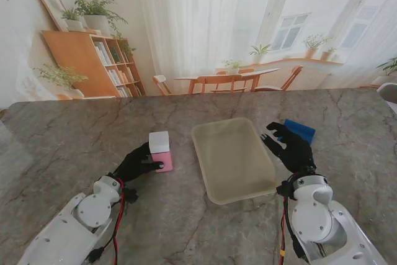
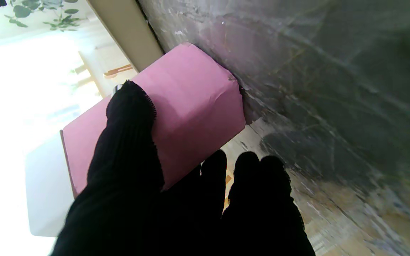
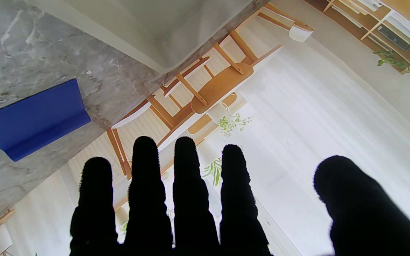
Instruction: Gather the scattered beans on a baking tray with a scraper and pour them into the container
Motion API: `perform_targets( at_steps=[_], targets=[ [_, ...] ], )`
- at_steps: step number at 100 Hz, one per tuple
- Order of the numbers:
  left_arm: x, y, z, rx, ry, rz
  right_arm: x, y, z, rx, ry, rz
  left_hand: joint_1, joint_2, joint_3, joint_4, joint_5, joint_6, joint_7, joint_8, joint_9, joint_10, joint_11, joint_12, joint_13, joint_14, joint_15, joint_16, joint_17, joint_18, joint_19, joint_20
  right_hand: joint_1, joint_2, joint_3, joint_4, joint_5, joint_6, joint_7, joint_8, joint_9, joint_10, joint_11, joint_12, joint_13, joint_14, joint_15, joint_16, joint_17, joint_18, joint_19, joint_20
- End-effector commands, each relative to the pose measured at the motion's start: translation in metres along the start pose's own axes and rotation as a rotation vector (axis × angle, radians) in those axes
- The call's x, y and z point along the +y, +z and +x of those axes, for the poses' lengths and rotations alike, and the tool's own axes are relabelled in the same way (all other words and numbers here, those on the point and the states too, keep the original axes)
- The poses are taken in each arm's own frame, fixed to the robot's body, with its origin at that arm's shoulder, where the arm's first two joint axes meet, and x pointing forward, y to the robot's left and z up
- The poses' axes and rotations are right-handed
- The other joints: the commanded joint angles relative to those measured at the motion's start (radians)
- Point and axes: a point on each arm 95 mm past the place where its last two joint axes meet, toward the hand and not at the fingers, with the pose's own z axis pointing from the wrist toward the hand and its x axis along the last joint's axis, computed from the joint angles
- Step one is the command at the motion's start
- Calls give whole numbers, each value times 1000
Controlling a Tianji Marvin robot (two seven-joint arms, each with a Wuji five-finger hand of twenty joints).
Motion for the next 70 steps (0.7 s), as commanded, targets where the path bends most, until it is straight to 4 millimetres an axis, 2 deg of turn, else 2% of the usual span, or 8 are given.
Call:
perform_targets(
  at_steps=[1,16,28,39,59,70],
  targets=[
    [6,-12,-12,-40,21,-41,-3,0,0,-4,4,19,-27,51,33,54,-45,38,-39,-31,-57,10,-33,-27,-47,39,-26,-27,-42,187,-145,-95,-13,3,-3,14,5,-29,5,-9,5,-17,8,12,2,-4,0,12,-4,-6,-19,18],
    [2,-16,-11,-36,34,-50,-3,0,0,-1,1,22,-109,60,35,57,-105,94,-100,-166,-148,45,-66,-83,-138,53,-62,-74,-73,203,-288,-158,-12,3,-5,14,5,-28,5,-10,5,-15,7,12,2,-4,-1,12,-6,-6,-22,18],
    [-2,-20,-9,-34,49,-63,-3,0,0,1,0,25,-187,67,36,57,-150,142,-151,-277,-244,75,-92,-125,-229,70,-93,-108,-80,212,-470,-202,-12,3,-6,14,5,-28,5,-11,5,-15,6,12,2,-4,-1,13,-5,-4,-23,19],
    [-9,-27,-7,-37,80,-78,-3,0,-1,3,-3,27,-230,74,37,55,-148,144,-165,-375,-281,78,-98,-141,-268,62,-111,-133,-84,196,-580,-201,-12,3,-6,14,4,-27,5,-12,3,-14,5,12,1,-5,-2,13,-5,-6,-26,19],
    [-28,-47,2,-52,167,-16,-2,-1,-2,10,-19,32,-232,78,40,54,-146,126,-153,-379,-268,67,-93,-142,-261,49,-111,-140,-75,170,-592,-186,-12,-1,-4,15,4,-27,3,-14,2,-14,2,11,4,-12,-5,10,-2,-2,-27,20],
    [-40,-59,13,-48,212,63,0,-3,-4,11,-29,32,-218,84,39,53,-141,108,-121,-338,-237,55,-86,-140,-232,43,-106,-141,-57,163,-562,-156,-14,-2,-1,14,3,-28,0,-16,1,-17,-1,8,9,-18,-10,7,10,2,-25,22]
  ],
)
